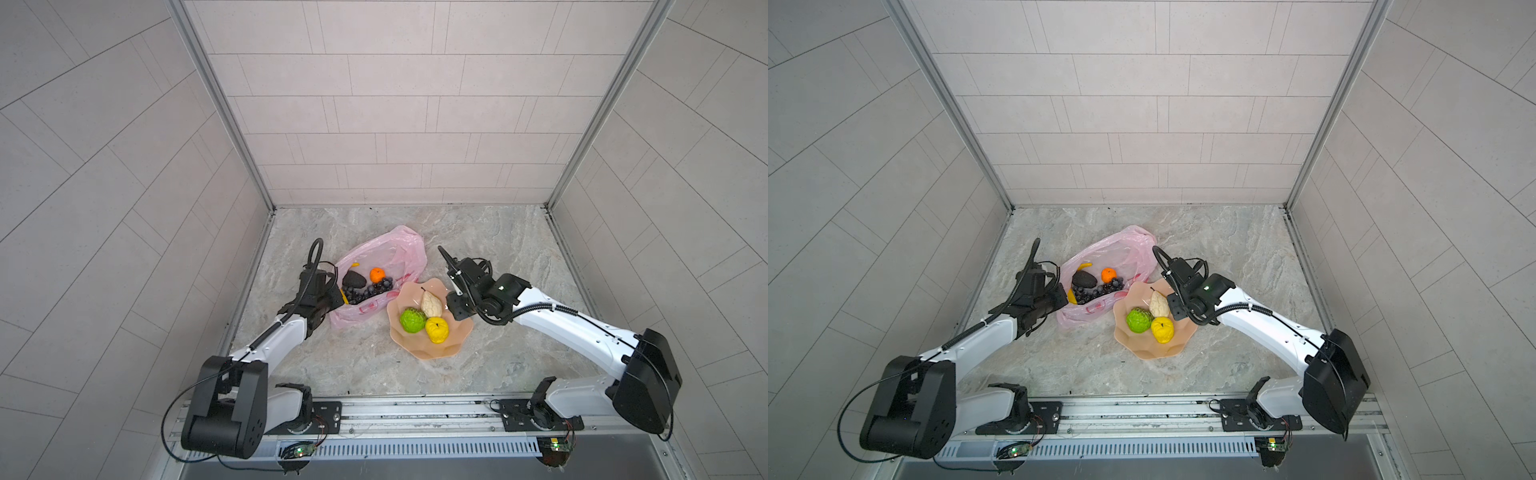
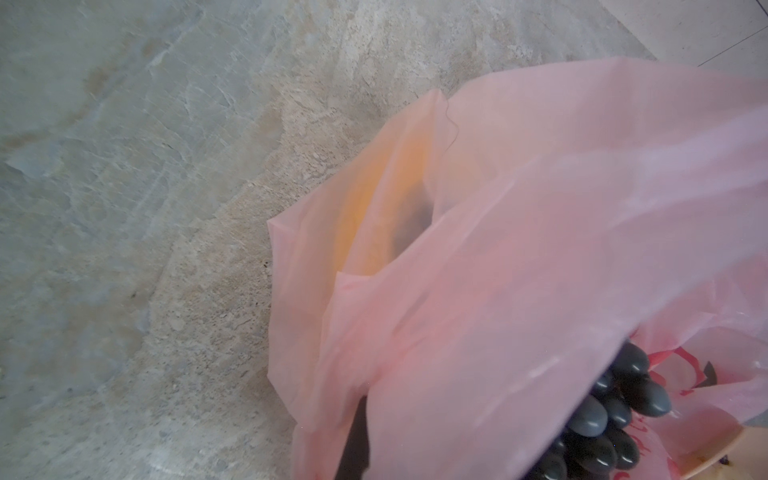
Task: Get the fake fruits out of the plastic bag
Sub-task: 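Lift the green avocado out and carry it over the peach bowl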
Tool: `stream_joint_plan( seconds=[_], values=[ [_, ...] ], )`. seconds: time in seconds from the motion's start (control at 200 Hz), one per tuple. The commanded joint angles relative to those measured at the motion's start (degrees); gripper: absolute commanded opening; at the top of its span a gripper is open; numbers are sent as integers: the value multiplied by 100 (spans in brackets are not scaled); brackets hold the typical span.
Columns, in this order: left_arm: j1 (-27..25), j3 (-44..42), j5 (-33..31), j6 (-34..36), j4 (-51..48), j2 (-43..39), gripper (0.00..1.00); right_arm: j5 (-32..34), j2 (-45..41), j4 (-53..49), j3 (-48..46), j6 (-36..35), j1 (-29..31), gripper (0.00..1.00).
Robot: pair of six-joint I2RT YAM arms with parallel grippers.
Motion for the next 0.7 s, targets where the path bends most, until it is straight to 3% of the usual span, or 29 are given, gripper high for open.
stream_joint_plan(
  seconds=[0.0, 0.695],
  values=[
    [-28, 77, 15, 41, -4, 11, 4, 139, 164, 135, -30, -10, -46, 53],
    [-23, 89, -2, 60, -21, -10, 4, 143, 1157, 808, -7, -187, -114, 58]
  ],
)
